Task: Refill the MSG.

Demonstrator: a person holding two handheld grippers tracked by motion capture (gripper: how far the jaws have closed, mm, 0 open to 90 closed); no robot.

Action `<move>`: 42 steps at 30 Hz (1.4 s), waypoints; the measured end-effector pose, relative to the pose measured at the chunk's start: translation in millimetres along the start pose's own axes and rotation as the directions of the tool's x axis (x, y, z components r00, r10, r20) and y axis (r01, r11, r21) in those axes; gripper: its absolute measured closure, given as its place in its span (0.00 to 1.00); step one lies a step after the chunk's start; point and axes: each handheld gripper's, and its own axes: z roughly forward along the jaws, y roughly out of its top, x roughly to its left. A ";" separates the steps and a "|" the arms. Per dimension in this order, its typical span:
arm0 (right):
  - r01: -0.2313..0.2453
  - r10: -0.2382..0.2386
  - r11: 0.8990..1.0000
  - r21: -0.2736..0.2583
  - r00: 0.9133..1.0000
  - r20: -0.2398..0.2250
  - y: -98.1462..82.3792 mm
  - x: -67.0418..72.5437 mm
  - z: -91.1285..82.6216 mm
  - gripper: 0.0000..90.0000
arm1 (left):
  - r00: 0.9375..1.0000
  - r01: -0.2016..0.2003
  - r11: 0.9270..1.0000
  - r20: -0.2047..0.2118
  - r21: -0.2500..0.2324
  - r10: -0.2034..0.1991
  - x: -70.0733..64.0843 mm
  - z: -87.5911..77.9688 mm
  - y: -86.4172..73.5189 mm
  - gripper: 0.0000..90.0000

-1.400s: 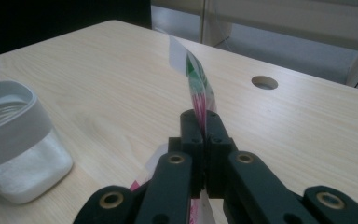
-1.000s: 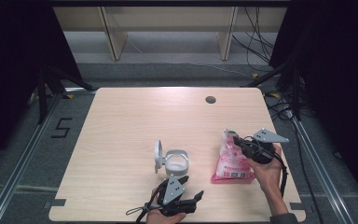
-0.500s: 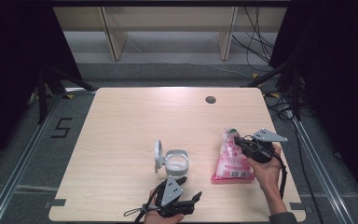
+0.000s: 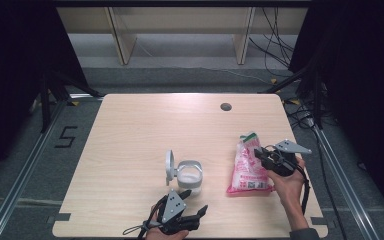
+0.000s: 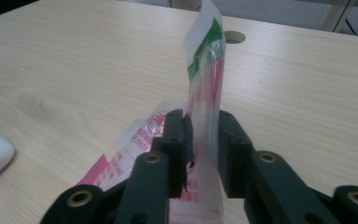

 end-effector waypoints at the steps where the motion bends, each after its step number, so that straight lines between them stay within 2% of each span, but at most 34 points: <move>1: -0.015 0.016 1.000 -0.004 1.000 0.015 -1.5 -0.7 0.7 0.81 | 1.000 0.000 1.000 -0.006 -0.006 0.000 -0.2 -1.0 -0.2 0.32; 2: -0.006 0.006 1.000 0.009 1.000 0.011 -2.0 -2.4 -1.7 0.81 | 1.000 -0.012 1.000 -0.006 0.007 0.012 0.3 -3.6 0.4 0.32; 4: -0.022 0.022 1.000 -0.003 1.000 -0.002 -3.6 -1.6 -2.8 0.79 | 0.999 -0.039 0.999 -0.005 0.001 0.039 2.6 -6.6 0.7 0.32; 6: -0.016 0.016 1.000 0.001 1.000 0.006 -4.9 -3.0 -4.2 0.78 | 1.000 -0.010 1.000 -0.019 0.008 0.010 1.7 -10.1 0.2 0.32; 7: -0.019 0.019 1.000 -0.003 1.000 0.020 -5.5 -3.6 -3.8 0.77 | 1.000 -0.018 1.000 -0.023 0.005 0.018 2.6 -10.8 -0.1 0.32; 8: -0.022 0.022 1.000 0.003 1.000 0.016 -5.7 -4.8 -6.1 0.77 | 1.000 -0.013 1.000 -0.009 0.014 0.013 2.6 -13.8 0.9 0.32; 9: -0.035 0.035 0.999 -0.002 0.999 0.034 -6.1 -4.5 -6.7 0.76 | 1.000 -0.007 1.000 -0.004 0.005 0.008 3.1 -15.1 1.2 0.32; 10: -0.067 0.067 0.998 -0.002 0.997 0.048 -7.1 -2.4 -7.8 0.75 | 1.000 0.001 1.000 -0.003 0.005 -0.001 4.1 -17.8 1.8 0.32; 11: -0.038 0.038 0.999 0.011 0.998 0.055 -7.1 -6.1 -10.0 0.74 | 1.000 0.008 1.000 -0.014 0.005 -0.008 4.9 -20.3 2.3 0.32; 13: -0.077 0.078 0.997 -0.009 0.995 0.064 -7.9 -6.1 -11.9 0.74 | 1.000 0.001 1.000 -0.005 0.009 -0.001 6.5 -25.2 3.1 0.32; 14: -0.048 0.048 0.999 -0.009 0.997 0.060 -8.2 -8.3 -13.4 0.73 | 1.000 0.010 1.000 -0.005 -0.003 -0.010 6.8 -27.6 3.5 0.32; 15: -0.085 0.085 0.996 0.002 0.995 0.054 -7.7 -5.3 -16.7 0.73 | 1.000 0.016 1.000 0.001 -0.007 -0.016 7.9 -28.9 4.0 0.33; 16: -0.028 0.030 0.999 -0.017 0.997 0.069 -8.0 -9.8 -15.4 0.73 | 1.000 0.028 0.999 -0.005 -0.015 -0.029 7.8 -30.3 4.3 0.34; 17: -0.035 0.036 0.999 -0.023 0.997 0.075 -7.8 -9.0 -16.3 0.72 | 1.000 0.019 1.000 -0.009 -0.001 -0.019 8.4 -32.3 4.7 0.34; 18: -0.035 0.036 0.999 -0.016 0.996 0.077 -7.6 -8.4 -18.4 0.71 | 1.000 0.020 1.000 -0.004 -0.009 -0.020 8.8 -32.6 4.5 0.34; 19: -0.057 0.059 0.998 -0.020 0.994 0.089 -7.7 -5.0 -19.5 0.70 | 1.000 0.025 1.000 -0.005 -0.004 -0.025 8.8 -34.4 4.8 0.35; 21: -0.023 0.026 0.999 -0.034 0.995 0.099 -7.6 -4.5 -20.7 0.67 | 1.000 0.018 1.000 -0.010 -0.004 -0.018 10.6 -35.9 4.7 0.35; 22: -0.060 0.061 0.998 -0.020 0.993 0.096 -7.2 -0.7 -22.9 0.66 | 1.000 0.016 1.000 -0.012 0.001 -0.016 11.2 -36.7 4.6 0.36; 23: -0.055 0.057 0.998 -0.021 0.994 0.089 -7.1 -0.2 -24.7 0.65 | 1.000 0.013 1.000 -0.019 0.009 -0.013 11.6 -38.3 5.0 0.36; 24: -0.027 0.030 0.999 -0.042 0.996 0.088 -7.2 -1.6 -24.0 0.64 | 1.000 0.014 1.000 -0.011 -0.006 -0.014 12.5 -38.4 5.0 0.37; 25: -0.033 0.036 0.999 -0.036 0.996 0.078 -6.6 1.2 -26.2 0.63 | 1.000 0.013 1.000 -0.016 -0.002 -0.013 12.9 -40.9 5.4 0.38; 26: -0.058 0.062 0.997 -0.050 0.995 0.081 -6.9 6.1 -26.6 0.61 | 1.000 0.004 1.000 -0.016 -0.003 -0.004 14.3 -42.5 5.7 0.40; 27: -0.011 0.016 0.999 -0.048 0.996 0.091 -6.3 4.9 -26.9 0.59 | 1.000 0.014 0.999 -0.012 -0.028 -0.014 15.0 -42.9 5.3 0.41; 28: -0.014 0.017 0.999 -0.038 0.996 0.085 -5.8 6.9 -28.6 0.57 | 1.000 0.005 1.000 -0.018 -0.022 -0.005 16.4 -45.1 5.5 0.43; 29: -0.039 0.042 0.998 -0.050 0.996 0.073 -5.6 10.2 -28.6 0.54 | 1.000 -0.002 1.000 -0.024 -0.017 0.002 17.2 -47.1 5.4 0.46; 30: -0.049 0.053 0.997 -0.053 0.995 0.080 -5.6 13.2 -28.4 0.53 | 1.000 -0.007 1.000 -0.030 -0.020 0.006 18.4 -48.2 5.4 0.47; 31: -0.035 0.039 0.998 -0.054 0.996 0.074 -5.9 14.9 -28.3 0.52 | 0.999 -0.028 0.999 -0.019 -0.023 0.028 21.4 -48.8 5.7 0.48; 32: -0.027 0.029 0.999 -0.032 0.998 0.060 -5.7 17.5 -29.4 0.51 | 0.999 -0.002 1.000 -0.037 -0.020 0.002 20.6 -49.8 5.1 0.50; 33: -0.056 0.058 0.998 -0.027 0.997 0.056 -6.8 22.8 -29.2 0.50 | 0.999 -0.005 1.000 -0.042 -0.019 0.004 21.6 -50.4 4.8 0.51; 36: -0.022 0.023 0.999 -0.029 0.999 0.037 -7.9 27.5 -26.8 0.46 | 0.999 -0.011 1.000 -0.039 -0.027 0.010 24.0 -52.2 4.3 0.56; 38: -0.017 0.017 1.000 -0.020 1.000 0.022 -8.5 31.0 -28.7 0.44 | 0.999 -0.022 0.999 -0.047 -0.029 0.021 26.3 -56.5 5.5 0.60; 39: -0.046 0.046 0.999 -0.016 0.999 0.013 -9.2 35.4 -29.7 0.44 | 0.999 -0.029 0.999 -0.047 -0.037 0.027 27.4 -58.3 5.3 0.63; 41: -0.011 0.011 1.000 -0.013 1.000 0.002 -10.2 35.5 -29.3 0.44 | 0.998 -0.048 0.998 -0.051 -0.040 0.046 30.1 -62.3 4.7 0.67; 42: -0.028 0.028 1.000 -0.011 1.000 -0.012 -11.4 38.3 -30.8 0.44 | 0.997 -0.055 0.998 -0.064 -0.043 0.052 31.6 -64.6 4.4 0.71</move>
